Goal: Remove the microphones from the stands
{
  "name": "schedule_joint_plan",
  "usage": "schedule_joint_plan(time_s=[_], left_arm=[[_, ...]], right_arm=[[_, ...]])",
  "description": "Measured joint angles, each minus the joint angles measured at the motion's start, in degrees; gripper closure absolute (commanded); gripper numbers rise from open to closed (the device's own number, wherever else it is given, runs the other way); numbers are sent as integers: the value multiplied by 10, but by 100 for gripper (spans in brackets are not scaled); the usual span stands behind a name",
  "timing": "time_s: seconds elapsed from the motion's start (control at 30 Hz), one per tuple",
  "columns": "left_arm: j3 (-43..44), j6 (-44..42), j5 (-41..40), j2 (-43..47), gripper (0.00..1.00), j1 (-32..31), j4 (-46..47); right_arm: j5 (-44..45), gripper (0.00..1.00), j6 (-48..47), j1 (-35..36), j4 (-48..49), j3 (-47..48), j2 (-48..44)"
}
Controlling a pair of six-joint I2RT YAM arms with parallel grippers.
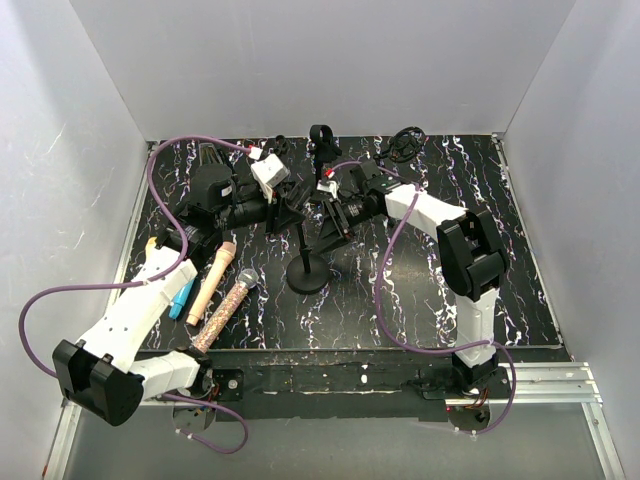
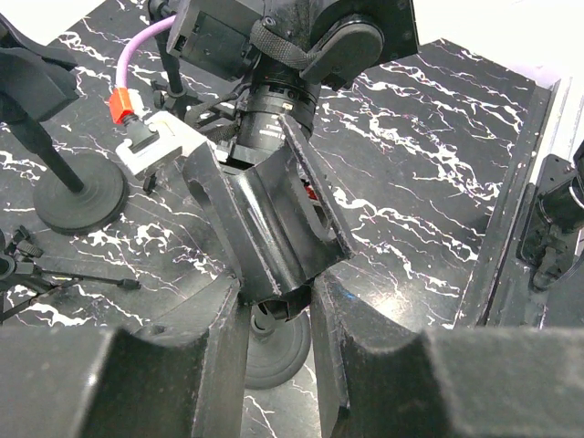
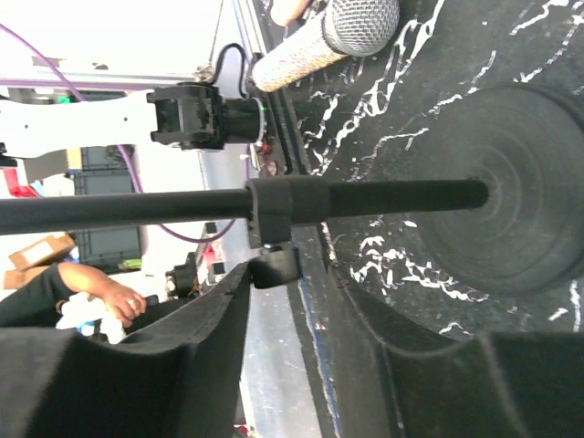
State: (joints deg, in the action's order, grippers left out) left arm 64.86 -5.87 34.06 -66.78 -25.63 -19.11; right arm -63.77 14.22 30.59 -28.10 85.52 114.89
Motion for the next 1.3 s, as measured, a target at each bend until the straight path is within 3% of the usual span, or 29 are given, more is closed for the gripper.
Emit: schedule_joint_plan(time_s=[0.23, 0.37, 0.47, 0.63, 0.73, 0.9, 1.07, 1.17, 1.2, 1.3], left_arm=[[0, -5, 1, 0, 100, 0, -2], [0, -5, 1, 0, 100, 0, -2], [-1, -4, 1, 1, 100, 0, 0], [-6, 3, -7, 5, 100, 0, 3], [-11, 14, -18, 5, 100, -1, 5], [-13, 28, -37, 5, 100, -4, 10], [-14, 29, -66, 5, 100, 1, 13], [-14, 33, -68, 5, 100, 5, 14], [-14, 33, -68, 5, 100, 4, 14], [-15, 33, -66, 5, 100, 0, 15]], right_arm=[[-12, 78, 23, 2, 29, 6, 0], [-14, 99, -16, 5, 19, 8, -1], [15, 99, -88, 14, -1, 10, -19], [143, 99, -196, 45, 18, -31, -99], [223, 99, -263, 69, 107, -121, -179], [351, 99, -493, 128, 437, -373, -315], [418, 99, -810, 170, 809, -514, -238], [424, 97, -939, 174, 885, -542, -213], [426, 83, -967, 175, 894, -551, -213], [431, 57, -1016, 177, 911, -577, -223]])
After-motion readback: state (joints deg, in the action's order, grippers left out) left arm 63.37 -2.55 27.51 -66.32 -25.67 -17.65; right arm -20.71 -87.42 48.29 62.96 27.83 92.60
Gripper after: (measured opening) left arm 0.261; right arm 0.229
